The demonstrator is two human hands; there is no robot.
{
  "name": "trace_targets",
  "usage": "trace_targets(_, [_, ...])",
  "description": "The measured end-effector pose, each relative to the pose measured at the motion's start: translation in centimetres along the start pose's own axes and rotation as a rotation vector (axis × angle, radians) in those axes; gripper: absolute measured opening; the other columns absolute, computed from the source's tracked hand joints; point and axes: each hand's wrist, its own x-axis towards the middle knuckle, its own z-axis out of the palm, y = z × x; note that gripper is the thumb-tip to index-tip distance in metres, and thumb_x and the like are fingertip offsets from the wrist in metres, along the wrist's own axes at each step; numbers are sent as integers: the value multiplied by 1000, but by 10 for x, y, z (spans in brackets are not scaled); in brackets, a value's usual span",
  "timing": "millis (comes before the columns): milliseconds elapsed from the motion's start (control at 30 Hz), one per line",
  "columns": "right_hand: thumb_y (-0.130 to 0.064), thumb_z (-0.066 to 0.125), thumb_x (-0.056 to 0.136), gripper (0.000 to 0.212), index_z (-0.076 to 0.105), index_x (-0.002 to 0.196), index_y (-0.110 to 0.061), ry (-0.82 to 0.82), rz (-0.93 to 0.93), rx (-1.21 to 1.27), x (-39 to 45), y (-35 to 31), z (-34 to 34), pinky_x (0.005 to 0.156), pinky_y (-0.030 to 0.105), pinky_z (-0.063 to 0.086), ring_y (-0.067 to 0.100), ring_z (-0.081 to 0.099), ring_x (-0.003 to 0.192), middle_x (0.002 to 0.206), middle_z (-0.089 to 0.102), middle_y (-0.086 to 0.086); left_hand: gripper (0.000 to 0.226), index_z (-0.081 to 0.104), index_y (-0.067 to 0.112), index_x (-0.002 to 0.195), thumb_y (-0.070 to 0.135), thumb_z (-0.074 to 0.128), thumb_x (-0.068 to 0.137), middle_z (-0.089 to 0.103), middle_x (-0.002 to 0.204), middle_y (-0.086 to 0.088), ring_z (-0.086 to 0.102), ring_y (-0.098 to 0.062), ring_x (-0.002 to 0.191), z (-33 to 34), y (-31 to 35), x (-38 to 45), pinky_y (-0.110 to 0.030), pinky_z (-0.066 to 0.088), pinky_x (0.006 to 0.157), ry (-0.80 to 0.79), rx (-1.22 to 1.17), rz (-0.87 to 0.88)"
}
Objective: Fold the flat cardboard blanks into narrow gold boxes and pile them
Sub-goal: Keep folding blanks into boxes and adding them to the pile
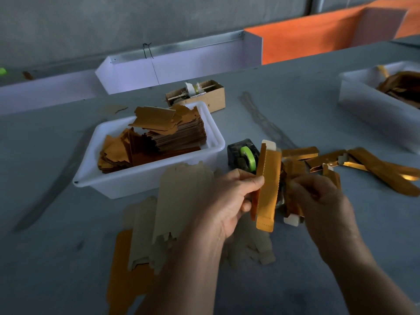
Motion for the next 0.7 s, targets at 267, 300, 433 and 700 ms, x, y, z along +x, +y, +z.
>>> trace_targets(267, [-14, 58, 79, 13, 68, 79, -22, -339, -51, 317, -7, -40, -31, 53, 14, 48, 2, 57, 60, 70, 65, -7, 10, 61, 8, 79, 3, 66, 85, 67, 70, -5, 61, -8, 50, 1, 6, -9, -16, 49, 46, 53, -36, 37])
trace_targets(300, [-19, 58, 75, 12, 69, 80, -22, -370, -88, 317, -7, -45, -31, 52, 12, 47, 0, 57, 60, 70, 66, -7, 9, 61, 6, 79, 1, 66, 85, 68, 79, -11, 67, -14, 58, 0, 6, -10, -20, 54, 52, 57, -67, 32])
trace_targets(433, [-27, 57, 72, 17, 71, 83, -29, -408, -194, 224, -5, -54, -24, 51, 8, 43, -3, 58, 63, 74, 68, -10, 8, 64, 4, 82, -4, 64, 84, 71, 88, -18, 73, -24, 74, -3, 6, -16, -30, 60, 66, 55, -83, 23])
trace_targets(700, [-17, 64, 80, 41, 46, 107, -43, -373, -246, -10, -6, -58, -14, 58, 13, 50, 0, 65, 74, 83, 68, -17, 4, 65, 1, 84, -2, 63, 85, 72, 90, -18, 73, -28, 81, -4, 8, -27, -32, 61, 69, -6, -102, 17])
